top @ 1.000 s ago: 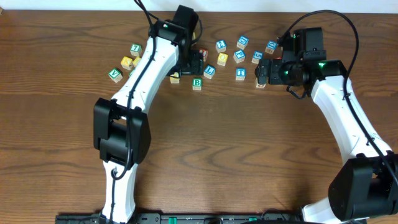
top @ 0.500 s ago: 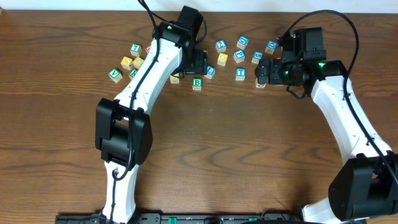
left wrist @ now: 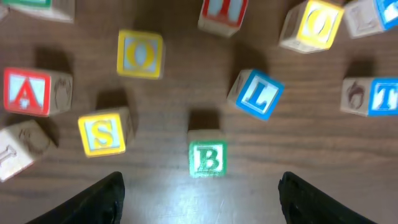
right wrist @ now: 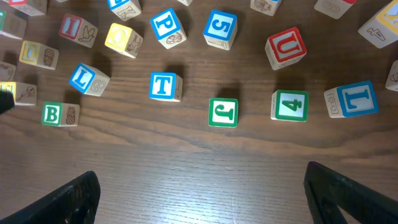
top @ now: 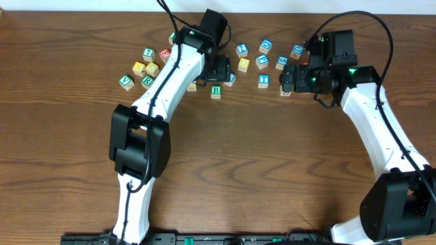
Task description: Spell out ROBOT
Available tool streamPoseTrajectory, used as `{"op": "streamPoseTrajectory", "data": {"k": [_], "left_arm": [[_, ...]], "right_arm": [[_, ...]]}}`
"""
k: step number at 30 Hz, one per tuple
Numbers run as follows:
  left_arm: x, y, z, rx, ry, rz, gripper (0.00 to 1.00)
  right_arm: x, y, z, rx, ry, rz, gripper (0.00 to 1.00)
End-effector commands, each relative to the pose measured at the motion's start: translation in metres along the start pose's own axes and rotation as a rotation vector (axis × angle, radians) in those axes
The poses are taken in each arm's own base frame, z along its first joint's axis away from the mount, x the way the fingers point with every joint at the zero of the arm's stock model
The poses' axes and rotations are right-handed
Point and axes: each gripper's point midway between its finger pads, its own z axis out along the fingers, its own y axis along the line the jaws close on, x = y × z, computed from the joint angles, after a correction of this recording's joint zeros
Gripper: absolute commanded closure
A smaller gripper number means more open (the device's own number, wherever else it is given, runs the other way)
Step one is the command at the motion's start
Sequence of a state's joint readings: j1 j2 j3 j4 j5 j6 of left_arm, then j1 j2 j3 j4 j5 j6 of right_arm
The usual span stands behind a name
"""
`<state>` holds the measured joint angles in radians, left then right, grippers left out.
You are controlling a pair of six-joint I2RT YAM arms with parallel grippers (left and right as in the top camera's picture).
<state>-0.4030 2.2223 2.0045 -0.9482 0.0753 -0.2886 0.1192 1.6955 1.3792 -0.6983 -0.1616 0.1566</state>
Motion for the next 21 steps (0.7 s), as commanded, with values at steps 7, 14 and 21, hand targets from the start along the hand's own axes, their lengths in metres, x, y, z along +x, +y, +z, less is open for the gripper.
{"op": "streamPoseTrajectory", "data": {"k": [7, 14, 21], "left_arm": [[-0.011, 0.003, 0.008, -0.025, -0.048, 0.071, 0.22], [-0.015, 0.003, 0.008, -0.025, -0.064, 0.109, 0.22], [-0.019, 0.011, 0.007, -0.069, -0.078, 0.120, 0.22]], "right_arm": [[-0.005, 0.005, 0.000, -0.004, -0.007, -0.003, 0.01], [-0.005, 0.005, 0.000, -0.005, -0.007, -0.003, 0.01], [-0.005, 0.005, 0.000, -0.004, -0.007, -0.003, 0.01]]}}
